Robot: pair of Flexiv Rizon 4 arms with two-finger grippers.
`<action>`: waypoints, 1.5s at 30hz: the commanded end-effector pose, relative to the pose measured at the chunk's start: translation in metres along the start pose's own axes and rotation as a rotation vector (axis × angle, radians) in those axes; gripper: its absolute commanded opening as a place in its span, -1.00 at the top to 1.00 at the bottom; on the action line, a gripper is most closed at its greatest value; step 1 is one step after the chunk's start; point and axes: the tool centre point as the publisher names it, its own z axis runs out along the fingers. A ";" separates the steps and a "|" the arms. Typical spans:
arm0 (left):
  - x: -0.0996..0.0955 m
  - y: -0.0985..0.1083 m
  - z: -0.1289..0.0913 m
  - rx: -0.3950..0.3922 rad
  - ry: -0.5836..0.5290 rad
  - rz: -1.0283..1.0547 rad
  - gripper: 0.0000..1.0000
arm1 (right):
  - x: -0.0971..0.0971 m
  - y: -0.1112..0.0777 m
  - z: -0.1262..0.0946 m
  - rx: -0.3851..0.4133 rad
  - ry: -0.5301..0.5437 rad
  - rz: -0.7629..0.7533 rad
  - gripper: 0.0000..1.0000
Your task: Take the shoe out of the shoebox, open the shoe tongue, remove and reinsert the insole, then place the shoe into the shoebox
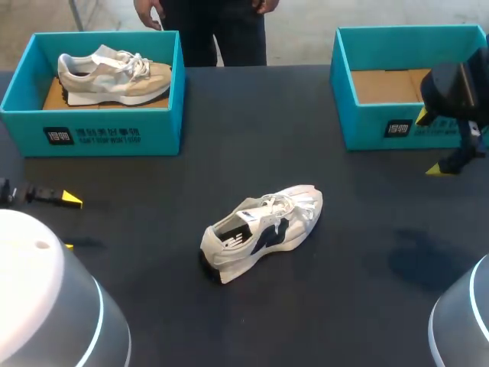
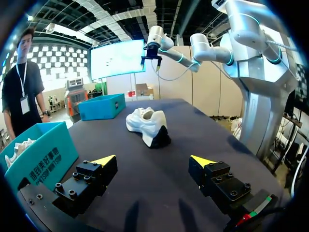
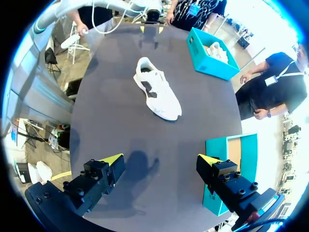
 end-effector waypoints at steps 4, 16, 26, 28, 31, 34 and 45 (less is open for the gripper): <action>-0.001 0.005 0.013 0.031 -0.008 0.018 -1.00 | -0.002 0.001 0.002 0.003 0.004 0.000 -1.00; 0.000 0.032 0.051 0.041 0.038 0.014 -1.00 | -0.002 0.001 0.002 0.003 0.004 0.000 -1.00; -0.007 0.049 0.062 0.038 -0.022 0.018 -1.00 | -0.002 0.001 0.002 0.003 0.004 0.000 -1.00; -0.007 0.050 0.062 0.039 -0.028 0.014 -1.00 | -0.002 0.001 0.002 0.003 0.004 0.000 -1.00; -0.007 0.048 0.063 0.041 -0.039 0.010 -1.00 | -0.002 0.001 0.002 0.003 0.004 0.000 -1.00; -0.006 0.041 0.064 0.042 -0.058 0.001 -1.00 | -0.002 0.001 0.002 0.003 0.004 0.000 -1.00; 0.009 0.011 0.079 0.038 -0.175 -0.040 -1.00 | -0.002 0.001 0.002 0.003 0.004 0.000 -1.00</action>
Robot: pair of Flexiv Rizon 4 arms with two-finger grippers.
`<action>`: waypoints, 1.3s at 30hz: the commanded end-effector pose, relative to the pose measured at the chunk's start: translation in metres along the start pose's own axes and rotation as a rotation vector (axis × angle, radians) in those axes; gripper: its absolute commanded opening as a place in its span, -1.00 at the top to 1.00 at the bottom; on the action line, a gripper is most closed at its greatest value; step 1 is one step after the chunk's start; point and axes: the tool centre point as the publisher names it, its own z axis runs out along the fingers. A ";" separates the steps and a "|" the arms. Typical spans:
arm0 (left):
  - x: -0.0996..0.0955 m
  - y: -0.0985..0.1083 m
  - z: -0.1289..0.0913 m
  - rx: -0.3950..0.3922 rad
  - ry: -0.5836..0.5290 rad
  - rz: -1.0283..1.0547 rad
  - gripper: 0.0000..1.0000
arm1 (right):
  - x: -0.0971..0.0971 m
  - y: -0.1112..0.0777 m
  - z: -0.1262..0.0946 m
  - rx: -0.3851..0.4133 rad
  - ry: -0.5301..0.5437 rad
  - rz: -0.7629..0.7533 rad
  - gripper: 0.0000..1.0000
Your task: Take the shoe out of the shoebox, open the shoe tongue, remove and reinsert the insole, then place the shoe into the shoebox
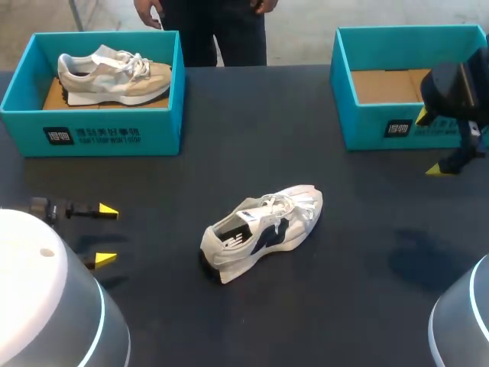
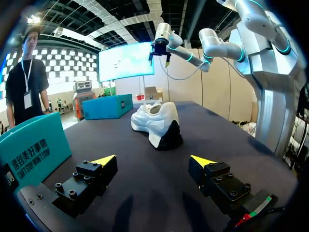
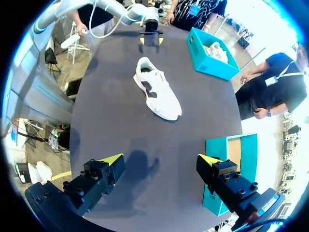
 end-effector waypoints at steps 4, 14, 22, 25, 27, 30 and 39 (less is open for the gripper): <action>0.023 -0.018 0.010 -0.031 -0.121 -0.012 -1.00 | -0.002 0.001 0.002 0.003 0.004 0.000 -1.00; 0.035 -0.026 0.026 -0.028 -0.215 -0.047 -1.00 | -0.002 0.001 0.002 0.003 0.004 0.000 -1.00; 0.049 -0.023 0.049 -0.030 -0.258 -0.079 -1.00 | -0.002 0.001 0.002 0.003 0.004 0.000 -1.00; 0.052 -0.024 0.056 -0.032 -0.276 -0.090 -1.00 | -0.002 0.001 0.002 0.003 0.004 0.000 -1.00; 0.054 -0.024 0.060 -0.032 -0.285 -0.092 -1.00 | -0.002 0.001 0.002 0.003 0.004 0.000 -1.00; 0.058 -0.026 0.066 -0.026 -0.292 -0.098 -1.00 | -0.002 0.001 0.002 0.003 0.004 0.000 -1.00; 0.059 -0.026 0.069 -0.024 -0.292 -0.109 -1.00 | -0.002 0.001 0.002 0.003 0.004 0.000 -1.00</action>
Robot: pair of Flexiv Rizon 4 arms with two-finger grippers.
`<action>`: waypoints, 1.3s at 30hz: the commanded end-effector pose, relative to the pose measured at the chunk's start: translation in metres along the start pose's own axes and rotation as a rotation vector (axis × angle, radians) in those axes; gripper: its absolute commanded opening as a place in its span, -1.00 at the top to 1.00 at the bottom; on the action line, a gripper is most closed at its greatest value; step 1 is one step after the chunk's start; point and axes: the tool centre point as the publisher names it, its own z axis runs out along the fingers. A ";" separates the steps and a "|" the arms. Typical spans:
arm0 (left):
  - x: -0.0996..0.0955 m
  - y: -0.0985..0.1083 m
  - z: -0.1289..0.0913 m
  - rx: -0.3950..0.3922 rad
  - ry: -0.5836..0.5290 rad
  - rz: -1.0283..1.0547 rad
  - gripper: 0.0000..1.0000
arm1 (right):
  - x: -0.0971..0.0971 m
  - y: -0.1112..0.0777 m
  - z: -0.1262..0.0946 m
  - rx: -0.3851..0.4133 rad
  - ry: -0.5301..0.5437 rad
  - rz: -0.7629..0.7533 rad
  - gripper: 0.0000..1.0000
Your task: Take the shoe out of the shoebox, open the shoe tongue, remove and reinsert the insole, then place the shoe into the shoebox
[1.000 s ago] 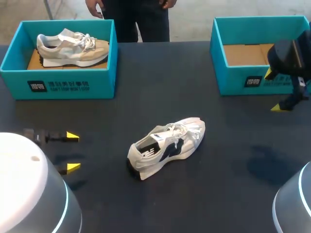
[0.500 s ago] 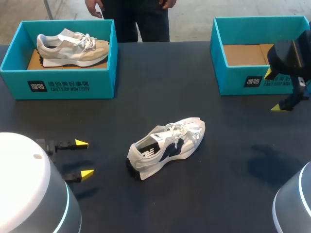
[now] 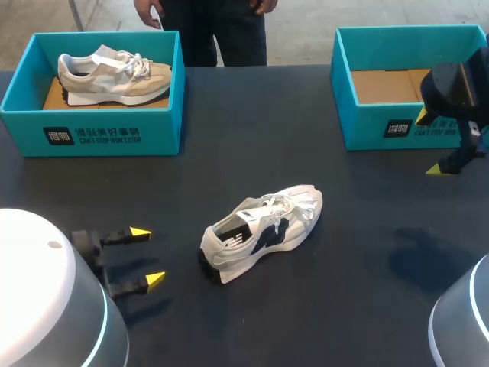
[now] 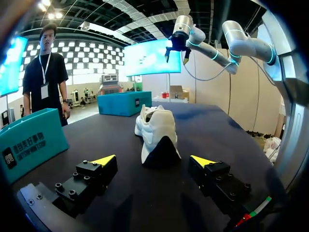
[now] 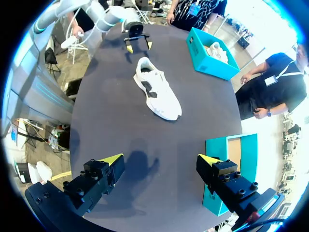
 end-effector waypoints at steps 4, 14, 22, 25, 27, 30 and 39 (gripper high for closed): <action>0.003 0.000 0.000 0.000 -0.032 0.001 -1.00 | -0.002 0.001 0.002 0.003 0.004 0.000 -1.00; 0.015 -0.006 0.019 0.020 -0.071 -0.050 -1.00 | -0.002 0.001 0.002 0.003 0.004 0.000 -1.00; 0.024 -0.007 0.037 0.033 -0.117 -0.087 -1.00 | -0.002 0.001 0.002 0.003 0.004 0.000 -1.00; 0.024 -0.004 0.042 0.027 -0.124 -0.092 -1.00 | -0.002 0.001 0.002 0.003 0.004 0.000 -1.00; 0.024 -0.002 0.045 0.025 -0.127 -0.095 -1.00 | -0.002 0.001 0.002 0.003 0.004 0.000 -1.00; 0.022 -0.002 0.050 0.025 -0.133 -0.096 -1.00 | -0.002 0.001 0.002 0.003 0.004 0.000 -1.00; 0.021 0.001 0.070 0.007 -0.130 -0.106 -1.00 | -0.002 0.001 0.002 0.003 0.004 0.000 -1.00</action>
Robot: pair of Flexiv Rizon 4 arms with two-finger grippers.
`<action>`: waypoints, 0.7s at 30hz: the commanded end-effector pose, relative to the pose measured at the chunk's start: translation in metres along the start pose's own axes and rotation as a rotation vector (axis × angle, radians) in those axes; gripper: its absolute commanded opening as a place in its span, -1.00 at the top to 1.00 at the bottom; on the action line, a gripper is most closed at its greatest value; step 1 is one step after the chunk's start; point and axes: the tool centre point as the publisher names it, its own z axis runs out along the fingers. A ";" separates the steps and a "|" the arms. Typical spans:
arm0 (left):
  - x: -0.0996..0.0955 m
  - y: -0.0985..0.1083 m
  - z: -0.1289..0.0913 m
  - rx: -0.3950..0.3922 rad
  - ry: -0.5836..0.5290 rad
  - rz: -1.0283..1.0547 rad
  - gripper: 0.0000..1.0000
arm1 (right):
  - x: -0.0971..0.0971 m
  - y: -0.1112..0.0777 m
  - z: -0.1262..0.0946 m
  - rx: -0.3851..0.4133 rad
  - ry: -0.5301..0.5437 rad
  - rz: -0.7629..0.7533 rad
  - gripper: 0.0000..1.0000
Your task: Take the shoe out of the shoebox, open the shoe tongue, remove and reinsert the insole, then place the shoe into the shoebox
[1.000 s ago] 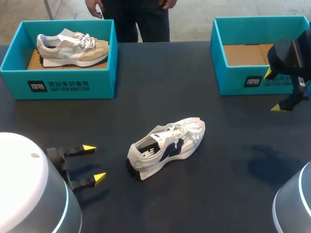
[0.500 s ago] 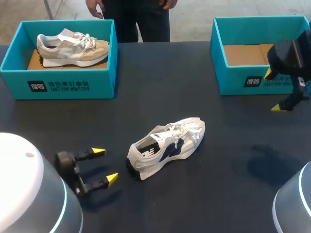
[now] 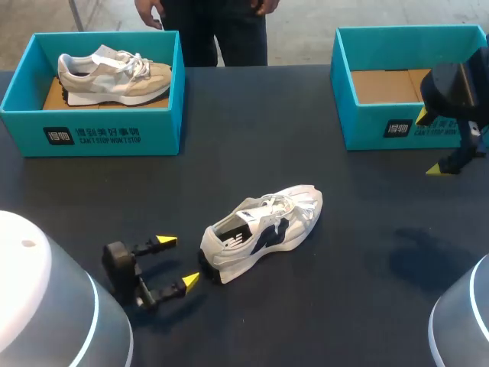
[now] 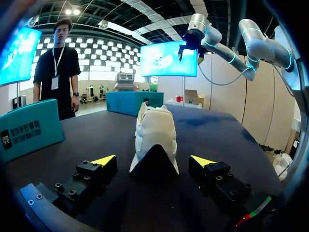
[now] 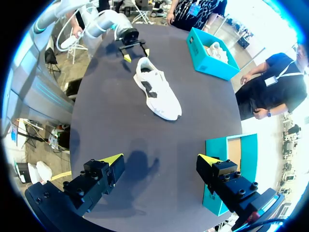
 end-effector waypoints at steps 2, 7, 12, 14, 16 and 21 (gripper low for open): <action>0.001 0.001 0.019 -0.018 -0.004 0.005 -1.00 | -0.002 0.001 0.002 0.003 0.004 0.000 -1.00; 0.005 0.001 0.025 -0.019 -0.003 0.004 -1.00 | -0.002 0.001 0.002 0.003 0.004 0.000 -1.00; 0.008 0.000 0.032 -0.020 -0.009 0.000 -1.00 | -0.002 0.001 0.002 0.003 0.004 0.000 -1.00; 0.008 0.000 0.036 -0.015 -0.024 0.007 -1.00 | -0.002 0.001 0.002 0.003 0.004 0.000 -1.00; 0.008 -0.001 0.040 -0.011 -0.027 0.008 -1.00 | -0.002 0.001 0.002 0.003 0.004 0.000 -1.00; 0.008 0.000 0.046 -0.001 -0.050 0.017 -1.00 | -0.002 0.001 0.002 0.003 0.004 0.000 -1.00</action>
